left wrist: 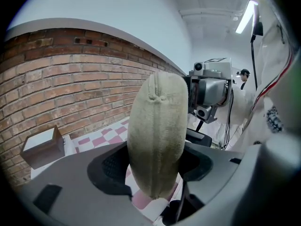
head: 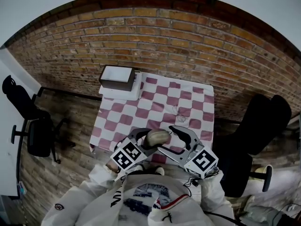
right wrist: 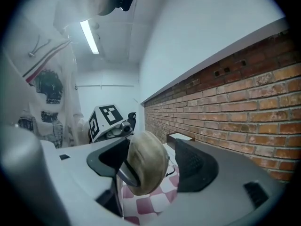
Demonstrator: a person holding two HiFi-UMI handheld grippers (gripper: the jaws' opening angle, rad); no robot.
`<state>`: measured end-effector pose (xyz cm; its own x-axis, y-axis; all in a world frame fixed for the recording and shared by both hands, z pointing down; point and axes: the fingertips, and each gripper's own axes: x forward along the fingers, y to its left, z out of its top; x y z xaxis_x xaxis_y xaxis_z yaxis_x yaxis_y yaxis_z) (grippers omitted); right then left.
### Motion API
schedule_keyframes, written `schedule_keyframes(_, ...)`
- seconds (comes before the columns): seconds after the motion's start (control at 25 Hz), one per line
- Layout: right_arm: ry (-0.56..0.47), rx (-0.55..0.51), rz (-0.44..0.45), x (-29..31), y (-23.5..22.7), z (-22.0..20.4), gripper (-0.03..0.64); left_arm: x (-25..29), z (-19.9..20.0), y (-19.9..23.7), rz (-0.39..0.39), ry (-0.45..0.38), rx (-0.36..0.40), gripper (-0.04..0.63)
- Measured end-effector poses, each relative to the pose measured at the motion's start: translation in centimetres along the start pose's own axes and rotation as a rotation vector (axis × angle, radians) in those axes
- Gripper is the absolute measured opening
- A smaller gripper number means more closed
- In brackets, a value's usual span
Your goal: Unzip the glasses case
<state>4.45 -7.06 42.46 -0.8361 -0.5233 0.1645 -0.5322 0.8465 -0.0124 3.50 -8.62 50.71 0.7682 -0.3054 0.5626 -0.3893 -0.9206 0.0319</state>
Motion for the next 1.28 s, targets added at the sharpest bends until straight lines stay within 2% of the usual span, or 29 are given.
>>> schedule_keyframes(0.2,0.013,0.0,0.041,-0.3,0.8,-0.6,0.31,0.6,0.2,-1.7,-0.04,0.01,0.025,0.284)
schedule_keyframes(0.52,0.036,0.002,0.073,-1.0,1.7,-1.7,0.308,1.4,0.0,-4.6,-0.152,0.025,0.064,0.284)
schedule_keyframes(1.04,0.004,0.003,0.11,-1.7,2.3,-1.5,0.305,1.6,0.0,-6.6,-0.247,0.05,0.034,0.284)
schedule_keyframes(1.28,-0.008,-0.014,0.127,-1.6,2.4,-1.5,0.288,1.6,0.2,-6.4,-0.256,0.033,0.031,0.284)
